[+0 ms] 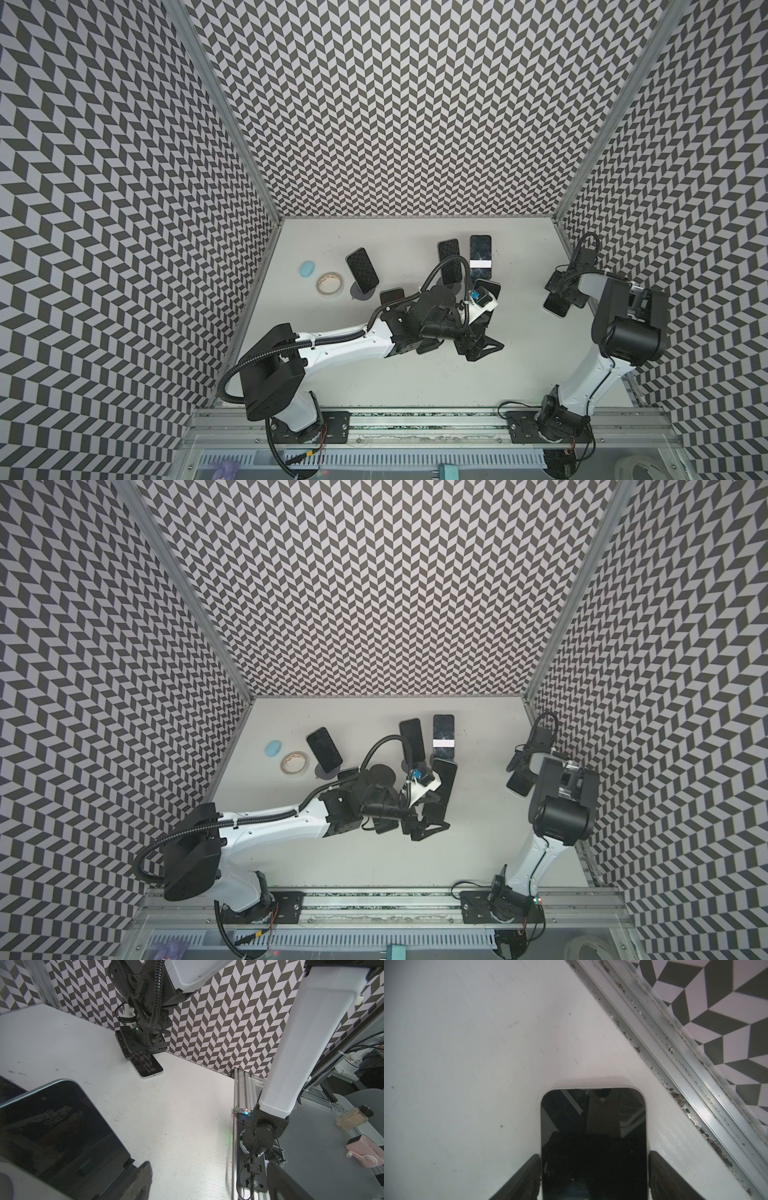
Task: Remove the phone from the phone stand
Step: 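Lower the phone flat onto the table and open the right gripper, then raise the right gripper and swing it back toward the black stands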
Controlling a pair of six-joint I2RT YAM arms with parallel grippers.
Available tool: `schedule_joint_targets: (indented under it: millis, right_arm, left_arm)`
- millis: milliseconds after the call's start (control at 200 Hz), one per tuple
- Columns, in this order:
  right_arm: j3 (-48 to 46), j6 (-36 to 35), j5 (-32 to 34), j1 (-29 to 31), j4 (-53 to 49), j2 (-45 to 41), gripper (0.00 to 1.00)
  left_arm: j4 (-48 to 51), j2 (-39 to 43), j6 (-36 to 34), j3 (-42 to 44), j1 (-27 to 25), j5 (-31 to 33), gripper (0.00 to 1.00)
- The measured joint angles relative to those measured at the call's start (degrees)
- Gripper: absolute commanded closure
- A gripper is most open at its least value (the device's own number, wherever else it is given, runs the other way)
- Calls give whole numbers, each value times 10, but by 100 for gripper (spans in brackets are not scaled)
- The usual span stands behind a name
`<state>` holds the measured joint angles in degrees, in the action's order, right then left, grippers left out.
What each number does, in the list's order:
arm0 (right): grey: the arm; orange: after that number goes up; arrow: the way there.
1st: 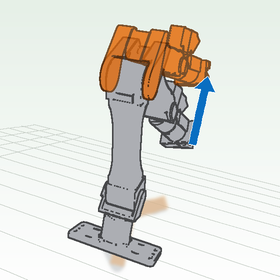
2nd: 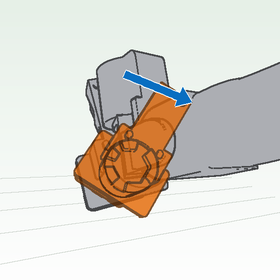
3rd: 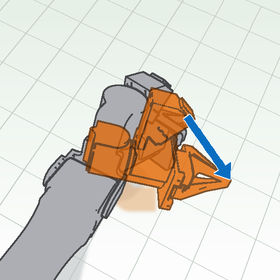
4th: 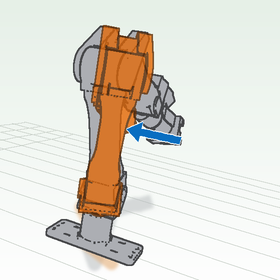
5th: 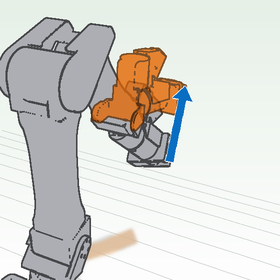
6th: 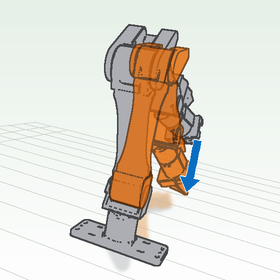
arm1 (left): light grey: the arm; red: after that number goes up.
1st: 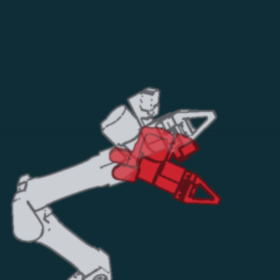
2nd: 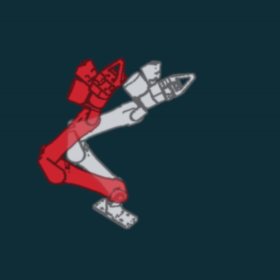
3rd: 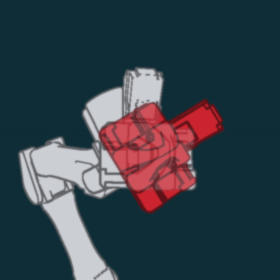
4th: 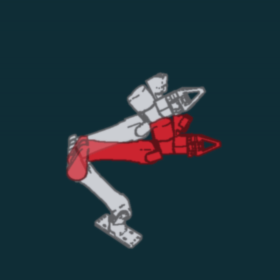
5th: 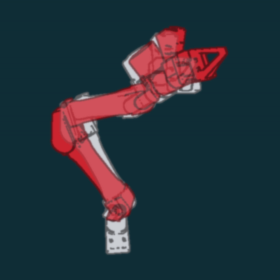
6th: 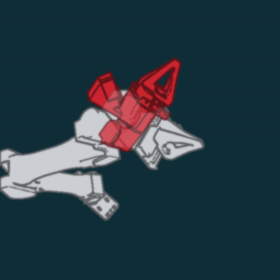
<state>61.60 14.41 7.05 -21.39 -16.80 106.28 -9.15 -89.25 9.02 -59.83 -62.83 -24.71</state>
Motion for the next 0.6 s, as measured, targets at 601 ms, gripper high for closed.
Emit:
schedule_joint_targets:
  millis: [601]
  right_arm:
    - [17,19,-9,-2,-49,-76,8]
  left_arm:
    - [3,2,-4,0,0,7,14]
